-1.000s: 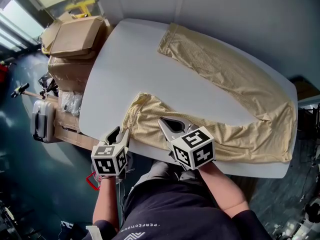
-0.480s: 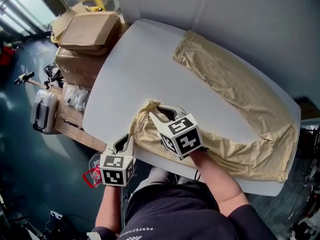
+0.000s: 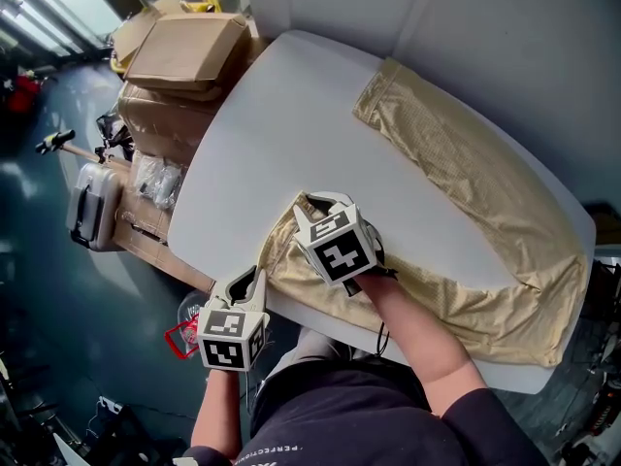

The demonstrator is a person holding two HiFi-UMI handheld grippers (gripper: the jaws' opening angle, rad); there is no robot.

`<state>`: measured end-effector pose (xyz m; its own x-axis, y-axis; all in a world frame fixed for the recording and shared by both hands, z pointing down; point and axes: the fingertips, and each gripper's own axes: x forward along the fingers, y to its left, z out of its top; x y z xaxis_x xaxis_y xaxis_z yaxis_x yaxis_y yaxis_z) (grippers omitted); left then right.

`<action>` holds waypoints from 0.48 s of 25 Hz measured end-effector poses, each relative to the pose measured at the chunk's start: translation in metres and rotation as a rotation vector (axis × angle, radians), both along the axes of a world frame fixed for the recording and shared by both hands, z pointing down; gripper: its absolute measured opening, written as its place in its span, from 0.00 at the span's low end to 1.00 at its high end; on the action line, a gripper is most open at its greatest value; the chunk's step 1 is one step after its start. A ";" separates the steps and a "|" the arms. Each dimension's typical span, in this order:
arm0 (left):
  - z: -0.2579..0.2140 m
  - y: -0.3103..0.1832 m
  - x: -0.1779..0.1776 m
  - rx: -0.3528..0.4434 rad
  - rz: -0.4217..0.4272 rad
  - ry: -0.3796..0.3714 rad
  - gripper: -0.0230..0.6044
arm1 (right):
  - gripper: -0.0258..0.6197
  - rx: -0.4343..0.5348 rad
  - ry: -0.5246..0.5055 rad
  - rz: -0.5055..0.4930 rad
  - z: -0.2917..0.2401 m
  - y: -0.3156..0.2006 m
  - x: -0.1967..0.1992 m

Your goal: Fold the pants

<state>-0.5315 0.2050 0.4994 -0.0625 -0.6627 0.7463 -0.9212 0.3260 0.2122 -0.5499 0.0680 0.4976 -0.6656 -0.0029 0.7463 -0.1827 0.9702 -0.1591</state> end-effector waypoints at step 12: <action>-0.002 0.000 -0.001 0.000 -0.006 0.007 0.08 | 0.27 0.114 -0.016 -0.064 -0.006 0.000 -0.007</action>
